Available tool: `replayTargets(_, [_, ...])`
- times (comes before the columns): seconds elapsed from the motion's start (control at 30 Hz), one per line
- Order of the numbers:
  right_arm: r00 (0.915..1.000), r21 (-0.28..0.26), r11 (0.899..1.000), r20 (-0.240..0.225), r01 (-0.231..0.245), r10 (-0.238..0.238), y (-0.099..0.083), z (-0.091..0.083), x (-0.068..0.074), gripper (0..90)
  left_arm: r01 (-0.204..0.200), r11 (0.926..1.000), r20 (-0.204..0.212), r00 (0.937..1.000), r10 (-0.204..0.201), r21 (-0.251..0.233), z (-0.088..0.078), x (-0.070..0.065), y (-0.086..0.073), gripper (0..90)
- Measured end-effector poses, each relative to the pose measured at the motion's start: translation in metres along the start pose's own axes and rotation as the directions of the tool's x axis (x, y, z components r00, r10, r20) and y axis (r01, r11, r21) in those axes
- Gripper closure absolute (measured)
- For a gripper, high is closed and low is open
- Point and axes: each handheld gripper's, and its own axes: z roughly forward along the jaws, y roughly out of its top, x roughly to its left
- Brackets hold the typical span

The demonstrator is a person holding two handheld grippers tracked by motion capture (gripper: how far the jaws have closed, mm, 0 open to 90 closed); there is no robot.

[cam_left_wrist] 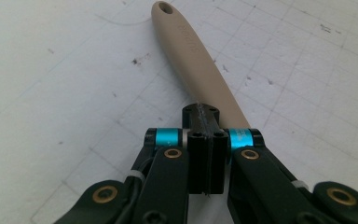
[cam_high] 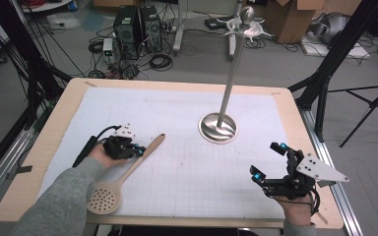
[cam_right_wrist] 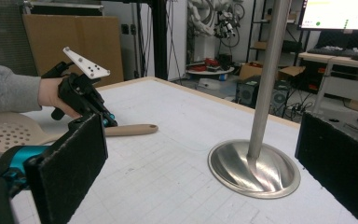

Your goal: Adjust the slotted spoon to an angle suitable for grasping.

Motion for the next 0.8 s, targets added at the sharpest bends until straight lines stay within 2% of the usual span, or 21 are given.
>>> replayTargets(0.1, [1.0,-0.002,1.0,-0.002,-0.001,0.001,0.0,0.0,0.0,1.1,-0.001,0.9997,-0.023,0.9997,0.001,-0.025,-0.007,0.001,0.001,89.6])
replayTargets(0.23, [1.0,0.007,1.0,-0.001,-0.002,0.002,-0.002,0.002,0.0,1.1,0.001,0.998,-0.068,0.9977,-0.005,-0.064,-0.027,-0.002,0.004,89.6])
replayTargets(0.33, [1.0,0.009,1.0,-0.007,-0.003,0.003,-0.002,0.002,0.002,1.1,0.019,0.9942,-0.082,0.9962,-0.028,-0.106,-0.044,-0.009,0.006,89.6])
replayTargets(0.37, [1.0,0.007,1.0,-0.006,0.0,0.0,-0.002,0.002,0.002,1.1,0.02,0.9924,-0.079,0.9964,-0.03,-0.122,-0.053,-0.016,0.006,89.6])
replayTargets(0.43, [1.0,0.011,1.0,-0.005,-0.003,0.003,-0.001,0.002,0.003,1.1,0.018,0.9916,-0.072,0.997,-0.027,-0.128,-0.056,-0.021,0.005,89.6])
replayTargets(0.53, [1.0,0.011,1.0,-0.004,-0.002,0.002,-0.002,0.002,0.003,1.1,0.007,0.9934,-0.061,0.998,-0.014,-0.114,-0.059,-0.039,0.003,89.6])
replayTargets(0.6, [1.0,0.008,1.0,-0.005,0.003,-0.003,-0.002,0.002,0.003,1.1,-0.001,0.9938,-0.061,0.9981,-0.006,-0.111,-0.059,-0.043,0.002,89.6])
replayTargets(0.63, [1.0,0.013,1.0,-0.008,0.0,0.0,-0.002,0.003,0.003,1.1,0.008,0.9957,-0.065,0.9978,-0.014,-0.093,-0.058,-0.048,0.002,89.6])
replayTargets(0.67, [1.0,0.013,1.0,-0.008,0.0,0.0,-0.002,0.003,0.003,1.1,0.008,0.9957,-0.065,0.9978,-0.014,-0.093,-0.058,-0.048,0.002,89.6])
replayTargets(0.77, [0.9999,0.011,1.0,-0.013,0.0,0.0,-0.001,0.003,0.003,1.1,0.026,0.9984,-0.067,0.9973,-0.029,-0.049,-0.055,-0.054,0.001,89.6])
replayTargets(0.8, [0.9999,0.007,1.0,-0.01,0.004,-0.004,-0.002,0.003,0.003,1.1,0.019,0.9992,-0.071,0.9973,-0.021,-0.034,-0.054,-0.055,0.001,89.6])
